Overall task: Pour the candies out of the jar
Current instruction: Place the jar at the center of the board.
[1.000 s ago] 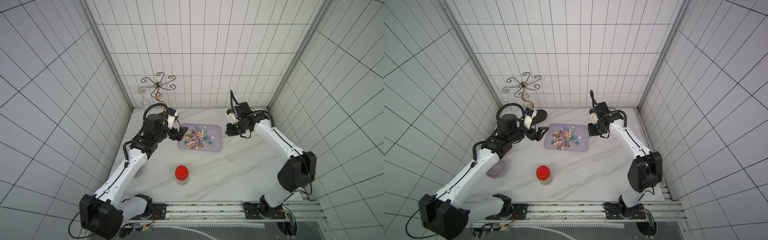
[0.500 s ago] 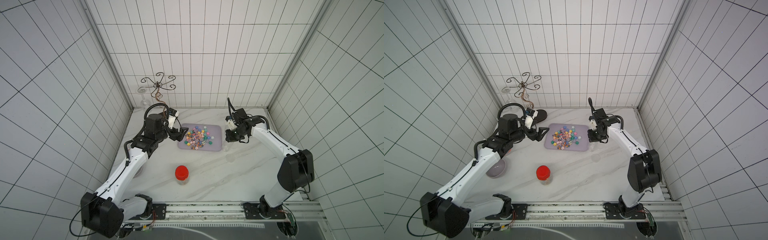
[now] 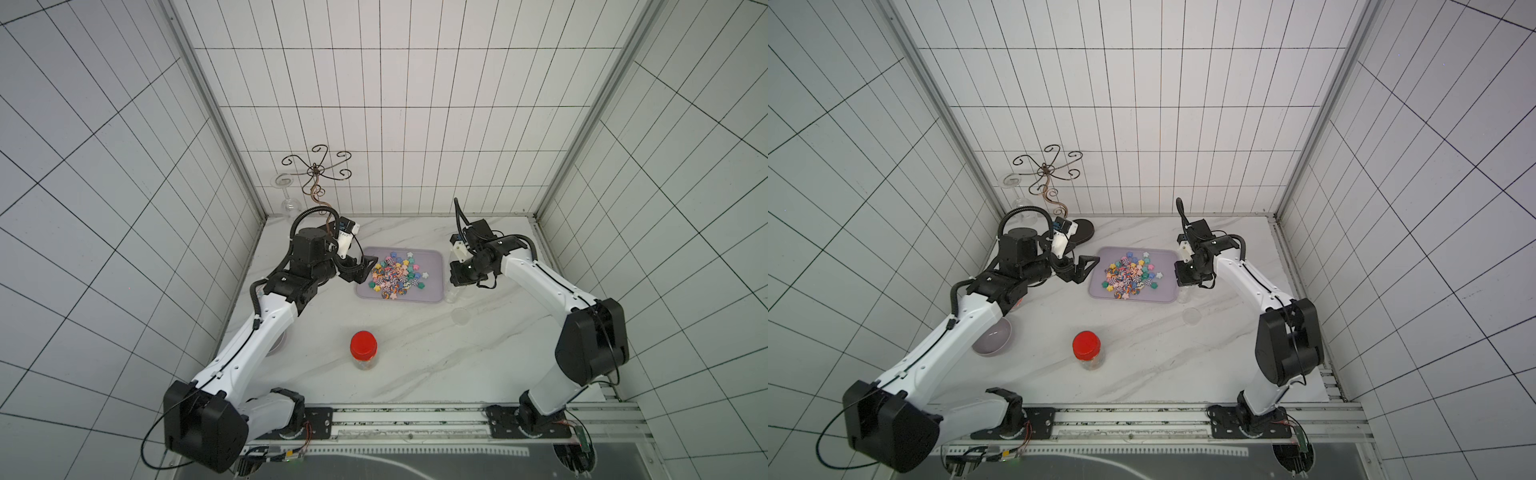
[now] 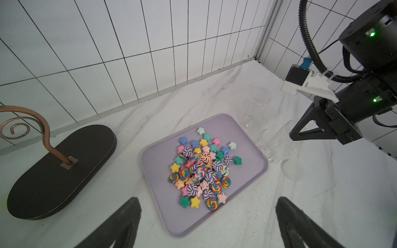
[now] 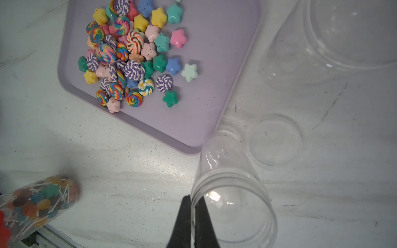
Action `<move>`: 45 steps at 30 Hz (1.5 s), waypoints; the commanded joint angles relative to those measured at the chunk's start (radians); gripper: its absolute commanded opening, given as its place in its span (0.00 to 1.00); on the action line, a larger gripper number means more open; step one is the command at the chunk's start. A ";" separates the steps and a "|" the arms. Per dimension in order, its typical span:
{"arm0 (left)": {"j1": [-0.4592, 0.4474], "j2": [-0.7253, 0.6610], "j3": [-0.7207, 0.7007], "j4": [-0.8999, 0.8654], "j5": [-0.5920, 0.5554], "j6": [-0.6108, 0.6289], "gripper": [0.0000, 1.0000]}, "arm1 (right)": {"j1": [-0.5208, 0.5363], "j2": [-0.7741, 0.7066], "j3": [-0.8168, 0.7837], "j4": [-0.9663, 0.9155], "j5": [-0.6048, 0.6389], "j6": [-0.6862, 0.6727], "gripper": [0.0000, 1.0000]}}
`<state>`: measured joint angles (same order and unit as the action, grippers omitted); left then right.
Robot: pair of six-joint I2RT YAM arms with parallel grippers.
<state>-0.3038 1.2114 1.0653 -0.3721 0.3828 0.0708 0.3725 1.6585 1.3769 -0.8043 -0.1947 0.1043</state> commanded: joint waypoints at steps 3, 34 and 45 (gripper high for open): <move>0.006 0.005 0.010 0.001 0.011 0.001 0.97 | 0.011 -0.014 -0.037 -0.034 0.032 -0.011 0.00; 0.006 0.007 0.009 0.002 0.024 -0.002 0.97 | 0.011 -0.029 -0.075 -0.033 0.035 -0.012 0.00; 0.005 0.010 0.012 0.002 0.024 -0.002 0.97 | 0.027 -0.011 -0.064 -0.030 0.034 -0.010 0.13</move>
<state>-0.3038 1.2125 1.0657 -0.3721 0.3943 0.0704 0.3859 1.6421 1.3472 -0.8295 -0.1513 0.1028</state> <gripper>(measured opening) 0.973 0.127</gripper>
